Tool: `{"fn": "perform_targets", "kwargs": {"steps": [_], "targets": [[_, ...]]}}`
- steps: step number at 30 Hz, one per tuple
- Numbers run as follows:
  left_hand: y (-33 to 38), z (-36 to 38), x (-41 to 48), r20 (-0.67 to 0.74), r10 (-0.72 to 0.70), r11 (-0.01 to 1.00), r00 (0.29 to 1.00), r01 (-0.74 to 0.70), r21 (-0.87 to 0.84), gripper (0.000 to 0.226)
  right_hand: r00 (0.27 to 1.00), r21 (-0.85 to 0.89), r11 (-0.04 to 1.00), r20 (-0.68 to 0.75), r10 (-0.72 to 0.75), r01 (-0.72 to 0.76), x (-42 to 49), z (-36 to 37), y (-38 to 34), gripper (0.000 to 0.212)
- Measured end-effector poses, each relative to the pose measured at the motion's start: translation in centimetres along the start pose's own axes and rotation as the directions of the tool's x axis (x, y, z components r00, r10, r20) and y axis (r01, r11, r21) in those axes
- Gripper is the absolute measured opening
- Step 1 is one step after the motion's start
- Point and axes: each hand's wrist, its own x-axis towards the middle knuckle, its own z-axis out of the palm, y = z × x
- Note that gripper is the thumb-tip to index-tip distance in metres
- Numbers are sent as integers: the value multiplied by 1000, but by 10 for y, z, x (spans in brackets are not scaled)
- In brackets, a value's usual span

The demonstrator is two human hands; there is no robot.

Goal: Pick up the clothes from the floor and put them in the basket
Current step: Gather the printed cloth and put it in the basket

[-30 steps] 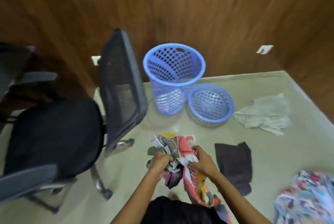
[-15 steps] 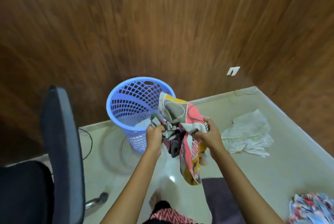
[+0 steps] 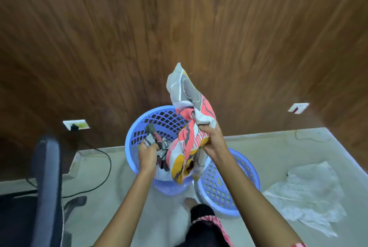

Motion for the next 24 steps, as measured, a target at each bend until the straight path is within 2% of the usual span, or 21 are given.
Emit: {"fn": "perform_targets", "kwargs": {"steps": [4,6,8,10,13,15,18,20,22,24], "targets": [[-12,16,43,-84,-58,992,995,66,104,22,991,-111,985,2,131,-130,77,-15,23,50],[-18,24,62,-92,-76,977,993,93,189,26,966,-223,940,-27,259,-258,106,-29,35,54],[-21,33,77,-89,-85,951,992,107,289,28,922,-370,847,-96,374,-382,128,-43,46,56],[-22,42,90,-39,-123,933,992,129,335,35,856,-495,712,-152,494,-498,142,-54,53,43],[-31,50,110,-18,-188,898,982,179,402,25,779,-654,521,-175,602,-549,158,-64,62,30],[-49,48,119,-72,-224,861,972,232,454,30,741,-689,459,-170,649,-560,167,-68,73,25],[-58,41,105,-100,-313,867,944,327,375,48,694,-660,456,-142,705,-598,171,-68,80,20],[-59,30,90,-107,-380,867,919,394,305,37,678,-651,456,-124,725,-607,169,-59,85,20],[-65,16,75,-130,-379,886,916,400,235,17,690,-662,464,-112,716,-589,165,-44,88,13],[-73,1,59,-146,-385,896,911,407,176,27,696,-697,455,-90,712,-555,156,-25,92,11]]}}
